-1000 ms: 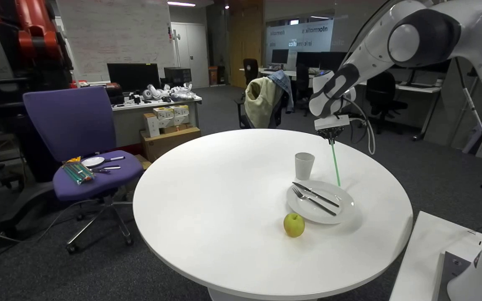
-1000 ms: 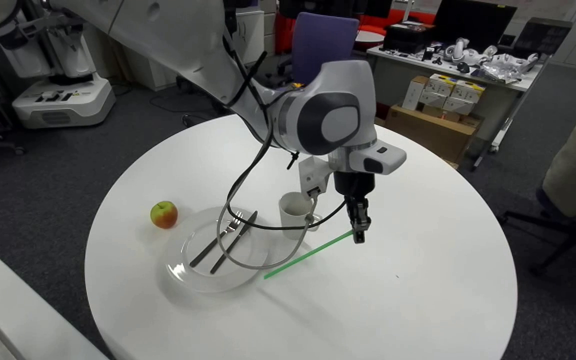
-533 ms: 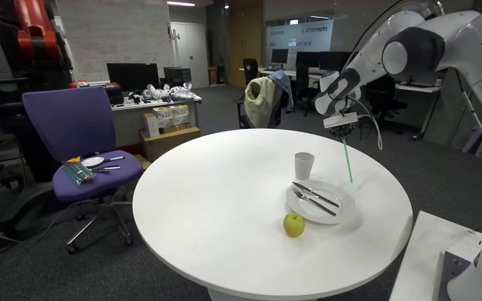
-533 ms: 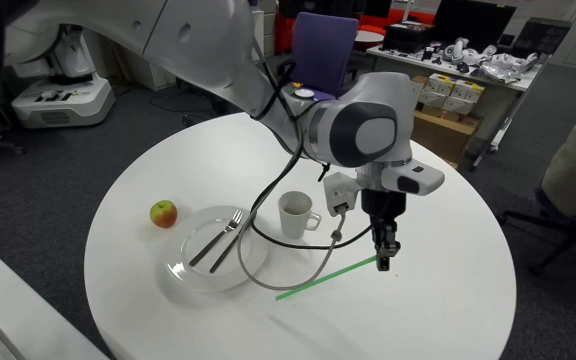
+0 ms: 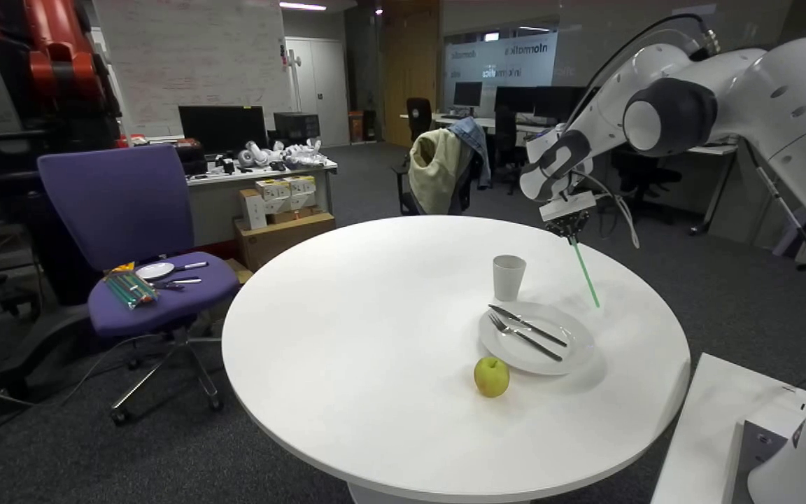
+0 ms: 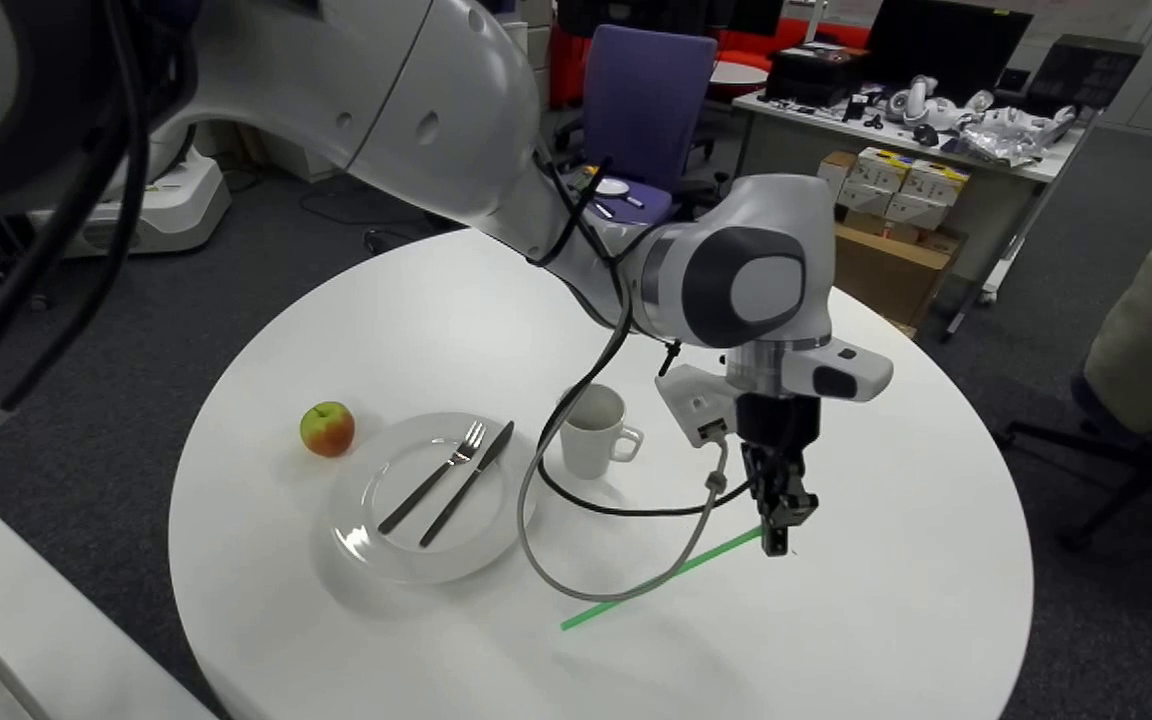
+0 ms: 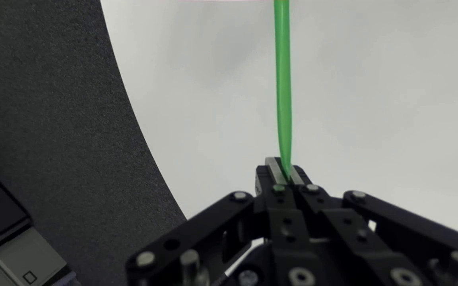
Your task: Remove the green straw from the white mug and put it on the table
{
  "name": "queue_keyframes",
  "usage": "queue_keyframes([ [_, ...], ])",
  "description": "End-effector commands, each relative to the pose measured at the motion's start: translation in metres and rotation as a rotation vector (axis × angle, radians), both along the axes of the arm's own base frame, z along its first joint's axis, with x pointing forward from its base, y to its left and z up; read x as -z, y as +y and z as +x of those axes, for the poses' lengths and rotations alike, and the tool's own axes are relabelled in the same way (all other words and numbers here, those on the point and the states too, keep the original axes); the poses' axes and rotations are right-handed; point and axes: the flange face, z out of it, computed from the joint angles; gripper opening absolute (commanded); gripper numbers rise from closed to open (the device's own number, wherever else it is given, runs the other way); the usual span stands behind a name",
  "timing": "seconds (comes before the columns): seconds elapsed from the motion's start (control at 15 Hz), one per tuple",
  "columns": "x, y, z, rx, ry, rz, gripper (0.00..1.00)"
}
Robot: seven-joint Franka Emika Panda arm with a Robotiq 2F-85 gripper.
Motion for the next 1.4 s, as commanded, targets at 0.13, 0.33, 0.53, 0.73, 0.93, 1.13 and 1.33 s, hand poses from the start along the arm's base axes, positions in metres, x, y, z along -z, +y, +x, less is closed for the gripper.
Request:
queue_keyframes([
  [0.13, 0.003, 0.014, 0.029, -0.070, -0.008, 0.003, 0.00],
  [0.33, 0.016, 0.031, 0.041, -0.094, -0.010, 0.007, 0.00],
  [0.53, 0.027, 0.037, 0.046, -0.108, 0.001, -0.001, 0.00],
  [0.73, 0.035, 0.033, 0.046, -0.101, 0.003, 0.005, 0.00],
  [0.93, 0.045, 0.031, 0.043, -0.094, 0.008, 0.010, 0.00],
  [1.13, 0.056, 0.030, 0.040, -0.087, 0.014, 0.020, 0.00],
  [1.33, 0.064, 0.029, 0.039, -0.077, 0.014, 0.033, 0.00],
])
